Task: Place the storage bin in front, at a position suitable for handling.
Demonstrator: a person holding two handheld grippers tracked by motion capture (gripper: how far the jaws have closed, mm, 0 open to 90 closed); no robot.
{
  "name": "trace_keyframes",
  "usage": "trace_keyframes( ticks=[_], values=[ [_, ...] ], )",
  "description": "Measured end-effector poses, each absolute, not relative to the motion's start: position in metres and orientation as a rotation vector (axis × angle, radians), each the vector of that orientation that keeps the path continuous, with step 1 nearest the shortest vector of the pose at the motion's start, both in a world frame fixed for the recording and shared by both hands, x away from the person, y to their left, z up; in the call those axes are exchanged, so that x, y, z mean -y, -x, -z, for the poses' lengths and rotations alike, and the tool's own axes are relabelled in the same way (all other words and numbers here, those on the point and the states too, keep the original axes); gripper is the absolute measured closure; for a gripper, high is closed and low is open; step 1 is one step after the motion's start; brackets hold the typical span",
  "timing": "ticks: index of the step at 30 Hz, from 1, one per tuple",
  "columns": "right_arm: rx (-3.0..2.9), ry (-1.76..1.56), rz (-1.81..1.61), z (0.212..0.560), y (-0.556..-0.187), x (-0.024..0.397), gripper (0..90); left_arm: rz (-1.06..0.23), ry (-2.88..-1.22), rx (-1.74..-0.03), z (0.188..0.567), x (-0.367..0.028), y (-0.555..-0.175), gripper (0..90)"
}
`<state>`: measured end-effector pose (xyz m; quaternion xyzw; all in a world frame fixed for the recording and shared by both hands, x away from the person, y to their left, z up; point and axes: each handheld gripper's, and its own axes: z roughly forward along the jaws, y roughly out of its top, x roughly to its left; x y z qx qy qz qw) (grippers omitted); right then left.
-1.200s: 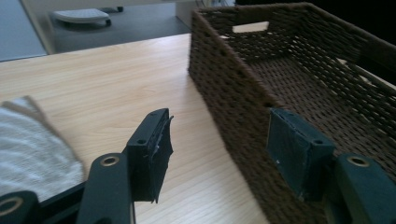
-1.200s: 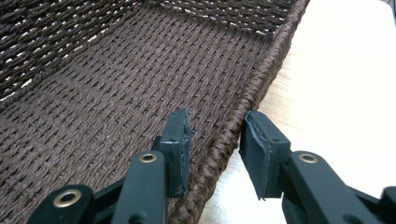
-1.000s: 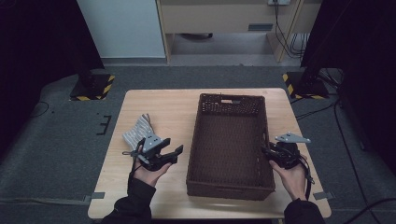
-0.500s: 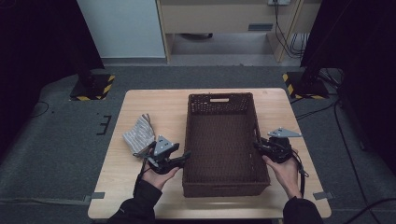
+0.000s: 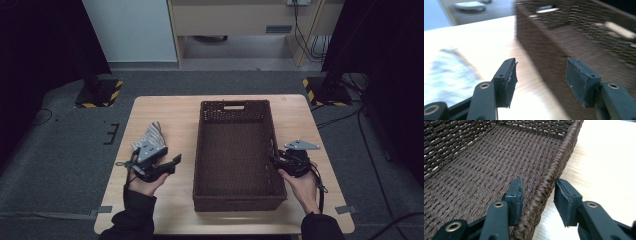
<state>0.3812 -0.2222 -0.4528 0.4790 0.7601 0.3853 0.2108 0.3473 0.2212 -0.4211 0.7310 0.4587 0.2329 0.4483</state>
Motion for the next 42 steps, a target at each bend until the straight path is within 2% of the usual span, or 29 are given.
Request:
trace_keyframes(
  ticks=[9,12,16,20,25,29,33,39,42],
  values=[
    [-2.131,-1.344,-1.042,0.45,-0.381,0.22,65.2,-0.658,-1.814,-1.335,0.444,-0.277,-0.381,35.7],
    [-2.142,-1.338,-1.026,0.449,-0.381,0.22,65.9,-0.696,-1.843,-1.387,0.457,-0.287,-0.392,33.5],
    [-2.15,-1.338,-1.021,0.448,-0.38,0.222,66.2,-0.732,-1.881,-1.433,0.474,-0.291,-0.41,34.7],
    [-2.147,-1.331,-1.031,0.449,-0.38,0.223,65.6,-0.691,-1.876,-1.441,0.485,-0.287,-0.422,35.8],
    [-2.145,-1.336,-1.049,0.45,-0.38,0.224,63.6,-0.605,-1.984,-1.462,0.504,-0.28,-0.432,34.0],
    [-2.156,-1.335,-1.05,0.45,-0.378,0.226,63.2,-0.614,-1.989,-1.447,0.509,-0.276,-0.428,38.3],
    [-2.15,-1.334,-1.057,0.45,-0.377,0.226,63.6,-0.558,-1.971,-1.452,0.508,-0.279,-0.41,43.0],
    [-2.152,-1.331,-1.056,0.45,-0.374,0.226,63.0,-0.534,-1.989,-1.426,0.501,-0.279,-0.381,42.9],
    [-2.15,-1.336,-1.057,0.45,-0.373,0.226,61.9,-0.563,-1.931,-1.41,0.494,-0.281,-0.379,39.5]
  ],
)
